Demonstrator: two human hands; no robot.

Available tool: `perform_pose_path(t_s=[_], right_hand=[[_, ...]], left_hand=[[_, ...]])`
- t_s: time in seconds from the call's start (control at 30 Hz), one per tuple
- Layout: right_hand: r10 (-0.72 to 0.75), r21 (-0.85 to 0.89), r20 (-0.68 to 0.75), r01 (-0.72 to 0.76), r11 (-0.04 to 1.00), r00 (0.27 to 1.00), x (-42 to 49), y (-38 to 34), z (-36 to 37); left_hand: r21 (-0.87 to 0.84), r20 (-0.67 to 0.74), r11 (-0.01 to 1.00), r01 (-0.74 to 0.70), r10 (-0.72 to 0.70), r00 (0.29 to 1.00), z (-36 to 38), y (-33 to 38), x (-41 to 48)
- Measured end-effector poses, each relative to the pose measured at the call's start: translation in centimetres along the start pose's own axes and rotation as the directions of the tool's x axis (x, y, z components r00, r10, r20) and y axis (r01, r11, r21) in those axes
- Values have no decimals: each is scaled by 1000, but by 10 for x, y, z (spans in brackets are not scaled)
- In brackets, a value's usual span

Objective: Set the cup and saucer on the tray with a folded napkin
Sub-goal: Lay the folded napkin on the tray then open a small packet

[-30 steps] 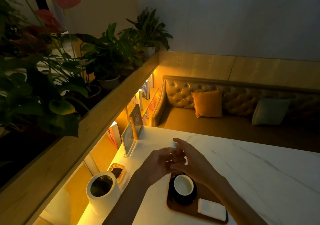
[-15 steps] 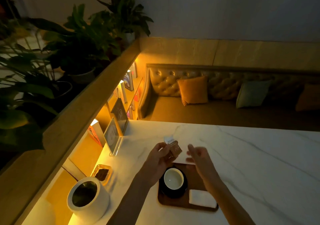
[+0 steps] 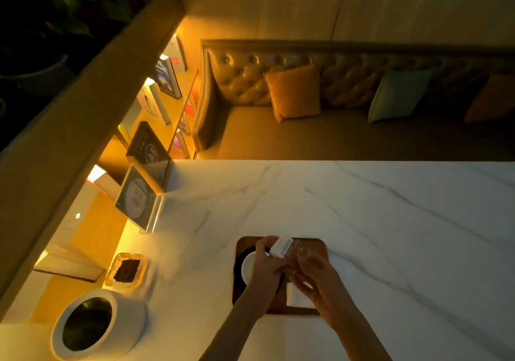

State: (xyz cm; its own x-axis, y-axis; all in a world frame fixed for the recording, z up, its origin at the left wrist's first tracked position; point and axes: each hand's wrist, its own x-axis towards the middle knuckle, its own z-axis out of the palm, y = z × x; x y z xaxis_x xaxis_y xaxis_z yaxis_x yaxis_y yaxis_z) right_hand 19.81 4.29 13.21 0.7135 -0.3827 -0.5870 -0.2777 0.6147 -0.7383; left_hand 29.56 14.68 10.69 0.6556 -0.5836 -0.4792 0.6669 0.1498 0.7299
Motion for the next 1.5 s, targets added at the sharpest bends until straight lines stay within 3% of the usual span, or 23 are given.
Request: perform_pose_path(t_s=[0.13,0.23,0.33,0.43,0.67,0.77,0.9,1.03,1.33,1.5], right_hand=[[-128,-191,-218,87,978,967,47,1,-32],[-187,-405,-264,67,912,946,89,7,-63],[-147,-536,-272,-23,844,951,127,23,-90],[-143,-649,-284,-80,757,948,155,41,-108],[-95,-747,-289,-162,644,953,178,68,-117],[-113,-783,-281,-159,601,953,176,74,-119],[-221,-881,-272,-150,449,936,172,77,-121],[-275,-923,-155,-39,384,949,172,77,-122],[-294,-901,-204,-61,430,934,173,85,-123],[-293,-902,-214,-74,425,932,174,88,-126]], left_hand=[[241,-67,966,89,-75,995,10,-25,43],[528,-158,834,159,-87,984,16,-44,81],[719,-232,663,210,-56,971,25,-65,114],[778,-295,574,256,-26,955,30,-87,133],[801,-387,493,340,-7,922,32,-119,148],[855,-364,402,327,16,931,25,-124,150],[926,-306,228,301,-11,952,24,-123,154],[976,-198,90,200,-32,980,25,-124,155],[977,-138,154,147,-65,988,16,-130,153],[985,-94,140,105,-80,992,11,-131,155]])
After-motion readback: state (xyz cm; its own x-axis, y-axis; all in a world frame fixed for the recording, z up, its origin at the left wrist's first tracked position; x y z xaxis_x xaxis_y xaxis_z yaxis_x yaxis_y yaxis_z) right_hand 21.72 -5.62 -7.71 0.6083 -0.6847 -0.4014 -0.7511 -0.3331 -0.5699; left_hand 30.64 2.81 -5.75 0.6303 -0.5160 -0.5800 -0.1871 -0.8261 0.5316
